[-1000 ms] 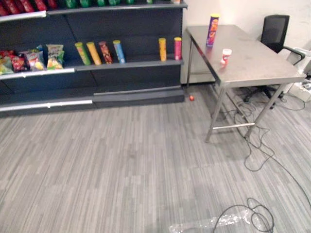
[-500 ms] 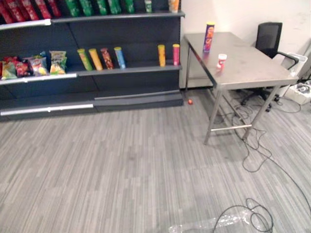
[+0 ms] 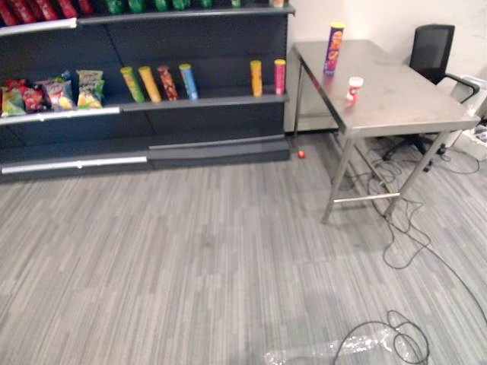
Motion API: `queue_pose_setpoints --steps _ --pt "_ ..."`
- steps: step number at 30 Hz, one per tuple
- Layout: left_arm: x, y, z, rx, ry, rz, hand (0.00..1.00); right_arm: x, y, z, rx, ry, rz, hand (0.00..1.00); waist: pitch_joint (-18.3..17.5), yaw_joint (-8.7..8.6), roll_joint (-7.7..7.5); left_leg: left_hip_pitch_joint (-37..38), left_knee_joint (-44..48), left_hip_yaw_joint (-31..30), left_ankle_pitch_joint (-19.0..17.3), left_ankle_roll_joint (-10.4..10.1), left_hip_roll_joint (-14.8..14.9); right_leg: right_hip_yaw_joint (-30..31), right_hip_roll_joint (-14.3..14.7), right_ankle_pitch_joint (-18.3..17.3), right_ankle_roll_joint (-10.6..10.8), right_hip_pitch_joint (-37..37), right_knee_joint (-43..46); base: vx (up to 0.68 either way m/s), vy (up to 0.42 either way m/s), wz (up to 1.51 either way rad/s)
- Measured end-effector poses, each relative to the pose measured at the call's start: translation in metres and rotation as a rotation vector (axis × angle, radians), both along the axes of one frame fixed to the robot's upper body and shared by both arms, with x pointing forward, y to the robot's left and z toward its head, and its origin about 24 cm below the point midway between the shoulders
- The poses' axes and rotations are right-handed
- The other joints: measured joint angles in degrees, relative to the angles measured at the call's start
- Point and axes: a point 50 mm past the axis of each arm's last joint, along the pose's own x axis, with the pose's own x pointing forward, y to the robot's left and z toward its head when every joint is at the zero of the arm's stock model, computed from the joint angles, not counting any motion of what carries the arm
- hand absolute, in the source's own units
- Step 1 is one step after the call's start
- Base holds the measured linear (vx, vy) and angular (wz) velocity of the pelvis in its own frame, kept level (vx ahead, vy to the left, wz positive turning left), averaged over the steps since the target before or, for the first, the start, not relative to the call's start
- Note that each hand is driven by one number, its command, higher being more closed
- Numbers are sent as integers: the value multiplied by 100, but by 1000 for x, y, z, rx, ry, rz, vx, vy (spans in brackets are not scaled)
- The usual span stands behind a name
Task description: Put the gum and the chips on the shelf.
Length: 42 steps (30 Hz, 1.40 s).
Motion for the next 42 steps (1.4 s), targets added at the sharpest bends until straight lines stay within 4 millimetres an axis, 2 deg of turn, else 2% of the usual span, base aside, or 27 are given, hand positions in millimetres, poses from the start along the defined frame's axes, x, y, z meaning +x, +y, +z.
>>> queue_pose_setpoints --steps 4,8,9,11,12,14,15,16,18,19,21,23,24,25,26,27,28,30,31,33,34,36,37,38,39,40,42 --pt "4 0 0 2 -6 -17 0 3 -2 1 0 -11 -14 0 62 -4 26 -91 0 -18 10 12 6 -17 -10 -53 -26 -134 186 -74 -22 2" --pt "10 0 1 12 -17 -26 0 11 -3 2 -6 -37 -23 0 202 -9 41 -212 9 -31 35 -3 -14 -40 -82 -322 -51 -525 808 -55 -9 4" --pt "12 2 1 16 -25 0 0 13 -3 2 -10 -46 -22 0 278 -5 -26 -251 65 -21 26 -12 -22 -36 -115 -480 -41 -655 1028 -42 -17 9" --pt "18 5 2 27 -40 19 0 19 0 3 -15 -66 -1 0 366 -10 -54 -656 901 -24 -359 -91 29 -34 -187 -715 -100 -838 1361 -44 -54 10" --pt "21 6 2 24 -55 49 0 21 0 4 -19 -73 14 0 471 10 -65 -1075 1890 7 -690 -271 175 -44 -172 -812 -156 -884 1502 -31 -80 13" --pt "26 9 4 25 -74 76 0 20 2 3 -11 -75 11 0 623 -15 -127 -1639 3203 -24 -668 -288 276 -149 -228 -889 -189 -781 1603 -6 -56 21" --pt "31 7 4 11 -96 113 0 14 2 3 -6 -64 2 0 703 14 -93 -1923 3948 -50 -568 -265 356 -175 -246 -958 -181 -660 1703 70 -16 19" --pt "30 6 4 1 -101 144 0 12 3 2 -1 -59 -7 0 745 20 -138 -2096 4379 -41 -527 -293 391 -193 -310 -1054 -180 -554 1780 112 5 16" --pt "30 6 4 -8 -107 180 0 14 2 3 -3 -69 -10 0 754 4 -71 -2240 4647 -16 -769 -247 467 -199 -350 -1142 -189 -463 1788 127 69 10" --pt "31 3 3 -20 -112 188 0 17 1 4 -5 -86 -21 0 763 -14 -43 -2416 4540 8 -902 -218 537 -188 -408 -1179 -164 -438 1768 161 121 5" --pt "32 3 3 -29 -121 186 0 23 1 4 -4 -101 -35 0 770 6 -44 -2663 3702 10 -829 -161 578 -146 -587 -1248 -52 -406 1703 232 207 -3" --pt "32 1 3 -32 -123 187 0 32 -1 6 -8 -123 -29 0 777 6 12 -2748 2381 -51 -368 -206 639 -10 -737 -1370 138 -349 1651 302 295 -20" --pt "31 -1 3 -36 -121 189 0 33 -3 7 -13 -125 -24 0 772 6 50 -2748 2020 -52 -209 -231 684 30 -755 -1403 192 -299 1599 352 372 -37" --pt "30 -5 2 -45 -119 202 0 33 -7 7 -23 -124 -15 0 756 20 148 -2750 1516 -58 -25 -273 816 141 -780 -1481 319 -191 1498 392 446 -42" --pt "28 -4 2 -46 -119 225 0 33 -8 7 -26 -123 -12 0 753 21 147 -2790 1697 28 426 -319 837 234 -868 -1542 402 -83 1389 528 546 -66" --pt "22 1 2 -35 -116 249 0 33 -5 7 -18 -120 -20 0 649 65 40 -2830 2084 205 397 -83 674 425 -1109 -1591 319 37 1170 600 478 -69" --pt "20 6 3 -17 -123 268 0 35 3 5 10 -128 -48 0 438 65 -113 -3033 2416 437 -31 89 510 678 -1309 -1293 119 -64 1130 540 347 -53" --pt "23 9 4 -11 -131 259 0 37 4 5 14 -138 -67 0 376 0 -143 -3064 2505 474 -157 188 344 805 -1446 -907 249 -167 1188 410 280 -5" --pt "25 10 4 -7 -130 246 0 35 5 5 18 -131 -79 0 261 16 -174 -3026 2514 613 -177 411 217 922 -1582 -613 298 -227 1249 481 349 3" --pt "26 10 4 -8 -123 214 0 33 5 4 19 -125 -91 0 186 66 -157 -2736 2497 768 -283 625 93 1100 -1680 -8 303 -287 1571 501 315 -19" --pt "26 9 4 -9 -122 208 0 33 4 4 18 -128 -94 0 177 85 -141 -2586 2444 792 -304 654 72 1166 -1683 158 274 -370 1874 393 233 -35" --pt "28 8 4 -7 -120 158 0 32 1 5 12 -130 -113 0 161 106 -105 -1887 2069 852 -366 709 -58 1268 -1693 1060 152 -839 3292 346 205 -12" --pt "30 8 5 -4 -119 117 0 32 0 5 8 -133 -115 0 203 6 -26 -1538 1865 787 -483 793 -105 1242 -1673 1163 103 -1169 4327 315 170 22" --pt "31 9 5 1 -119 99 0 34 1 6 8 -139 -113 0 214 -20 -51 -1400 1797 746 -499 800 -162 1225 -1676 1088 34 -1368 4892 345 157 31" --pt "34 10 5 7 -117 59 0 35 1 6 7 -146 -110 0 252 -42 -85 -1057 1601 684 -523 813 -255 1113 -1644 868 -61 -1753 5833 262 71 28" --pt "36 8 5 4 -115 29 0 35 -1 7 1 -148 -97 0 336 -42 -43 -662 1374 602 -618 778 -287 846 -1579 464 -86 -1971 6354 256 53 23" --pt "36 5 5 2 -111 0 0 36 -4 8 -13 -157 -79 0 390 -43 18 -240 1130 538 -842 711 -285 494 -1469 14 -136 -2239 6518 188 6 9"
